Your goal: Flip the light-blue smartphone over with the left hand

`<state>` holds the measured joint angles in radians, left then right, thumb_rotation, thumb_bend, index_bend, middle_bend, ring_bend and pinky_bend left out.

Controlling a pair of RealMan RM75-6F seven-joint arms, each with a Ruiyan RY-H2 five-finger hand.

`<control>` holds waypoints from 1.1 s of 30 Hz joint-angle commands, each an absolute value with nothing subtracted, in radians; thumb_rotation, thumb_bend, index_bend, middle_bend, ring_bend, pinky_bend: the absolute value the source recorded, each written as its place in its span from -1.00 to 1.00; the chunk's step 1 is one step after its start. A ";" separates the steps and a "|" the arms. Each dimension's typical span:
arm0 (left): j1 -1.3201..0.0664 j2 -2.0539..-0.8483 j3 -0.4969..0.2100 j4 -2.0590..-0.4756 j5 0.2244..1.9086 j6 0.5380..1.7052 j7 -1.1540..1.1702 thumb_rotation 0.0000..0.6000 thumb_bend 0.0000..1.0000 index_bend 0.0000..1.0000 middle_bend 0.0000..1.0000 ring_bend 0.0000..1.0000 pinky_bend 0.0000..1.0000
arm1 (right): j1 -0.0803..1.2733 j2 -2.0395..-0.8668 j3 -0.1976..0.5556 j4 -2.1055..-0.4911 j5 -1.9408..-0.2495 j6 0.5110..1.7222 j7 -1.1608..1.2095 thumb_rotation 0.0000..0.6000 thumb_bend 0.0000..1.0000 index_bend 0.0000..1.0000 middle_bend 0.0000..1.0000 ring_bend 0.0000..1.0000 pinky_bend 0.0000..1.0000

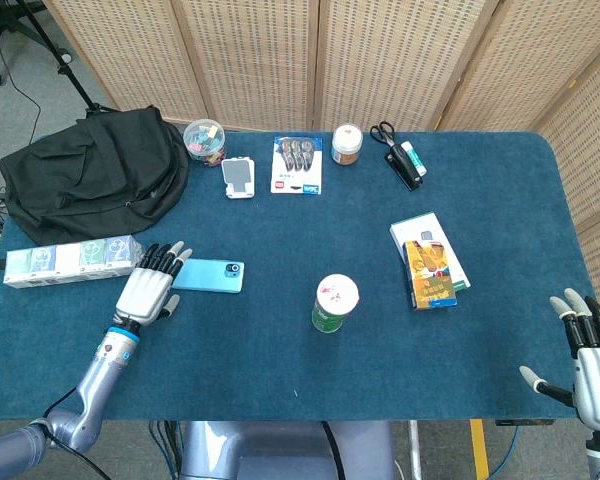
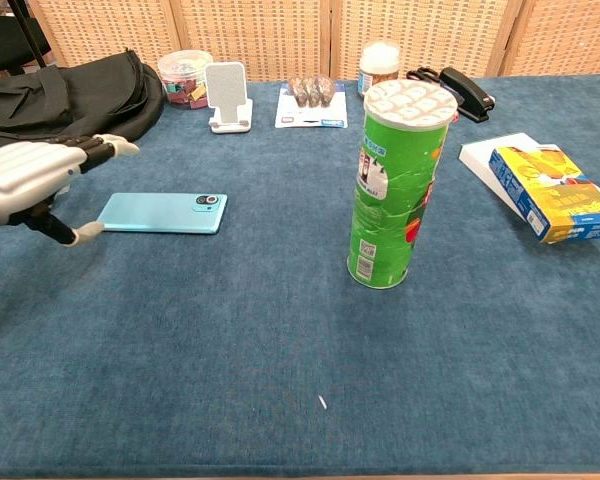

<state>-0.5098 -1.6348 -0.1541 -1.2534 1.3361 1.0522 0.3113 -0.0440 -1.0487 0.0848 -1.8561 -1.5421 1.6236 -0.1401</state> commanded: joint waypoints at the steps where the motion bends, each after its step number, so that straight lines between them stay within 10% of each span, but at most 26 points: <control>1: -0.522 -1.655 -0.158 -1.240 1.321 1.043 0.324 1.00 -0.24 -0.99 -1.00 -1.00 -1.00 | -0.043 -1.048 0.085 -1.856 -1.542 1.623 -0.139 1.00 -1.00 -0.78 -1.00 -1.00 -1.00; 33: -0.605 -1.792 -0.184 -1.071 1.206 0.974 0.336 1.00 -0.13 -0.99 -1.00 -1.00 -1.00 | -0.038 -1.041 0.085 -1.852 -1.533 1.619 -0.114 1.00 -1.00 -0.78 -1.00 -1.00 -1.00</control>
